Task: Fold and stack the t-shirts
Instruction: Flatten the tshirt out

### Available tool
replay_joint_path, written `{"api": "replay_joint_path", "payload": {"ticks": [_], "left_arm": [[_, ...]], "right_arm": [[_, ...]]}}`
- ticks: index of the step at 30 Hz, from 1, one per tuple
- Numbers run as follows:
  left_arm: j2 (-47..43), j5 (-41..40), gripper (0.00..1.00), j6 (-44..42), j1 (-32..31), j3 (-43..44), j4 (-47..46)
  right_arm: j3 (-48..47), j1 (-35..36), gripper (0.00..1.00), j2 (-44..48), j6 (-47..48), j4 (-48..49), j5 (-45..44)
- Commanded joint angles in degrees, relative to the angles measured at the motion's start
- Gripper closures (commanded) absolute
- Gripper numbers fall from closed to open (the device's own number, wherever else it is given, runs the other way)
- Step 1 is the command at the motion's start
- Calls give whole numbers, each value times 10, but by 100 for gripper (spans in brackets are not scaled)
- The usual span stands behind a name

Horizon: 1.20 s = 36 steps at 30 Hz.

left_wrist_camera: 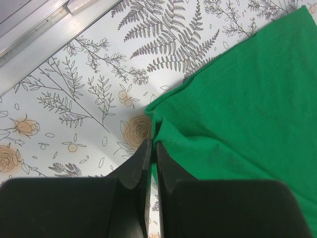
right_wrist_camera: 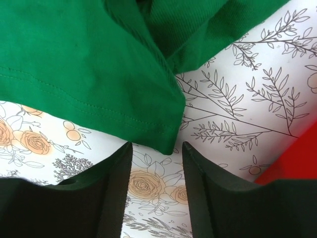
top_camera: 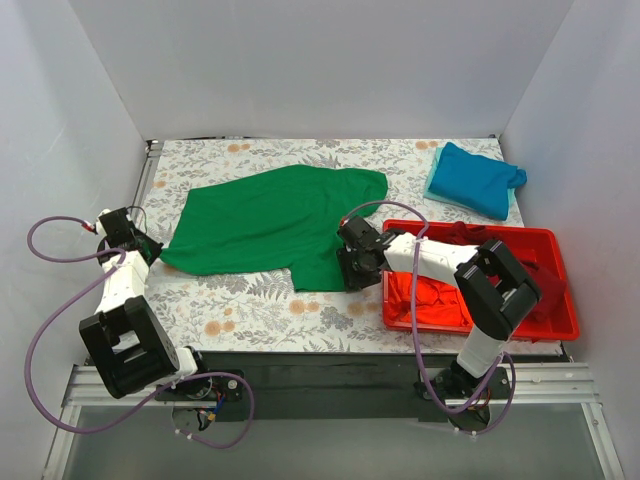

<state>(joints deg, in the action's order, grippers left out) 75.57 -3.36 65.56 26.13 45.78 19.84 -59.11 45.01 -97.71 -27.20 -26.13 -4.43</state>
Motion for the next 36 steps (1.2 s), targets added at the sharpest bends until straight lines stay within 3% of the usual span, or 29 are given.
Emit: {"api": "replay_joint_path", "payload": {"ticks": [1, 9, 16, 24, 36], "left_arm": [[-7, 6, 100, -5, 4, 7, -9], [-6, 8, 100, -5, 3, 7, -9], [-6, 14, 100, -6, 3, 7, -9], [-55, 4, 100, -21, -70, -2, -2], [-174, 67, 100, 43, -72, 93, 144]], "right_arm": [[9, -3, 50, -2, -18, 18, 10], [22, -2, 62, -14, -22, 28, 12], [15, -5, 99, -14, -21, 21, 3], [-39, -5, 99, 51, 1, -42, -12], [-164, -31, 99, 241, 43, -153, -48]]}}
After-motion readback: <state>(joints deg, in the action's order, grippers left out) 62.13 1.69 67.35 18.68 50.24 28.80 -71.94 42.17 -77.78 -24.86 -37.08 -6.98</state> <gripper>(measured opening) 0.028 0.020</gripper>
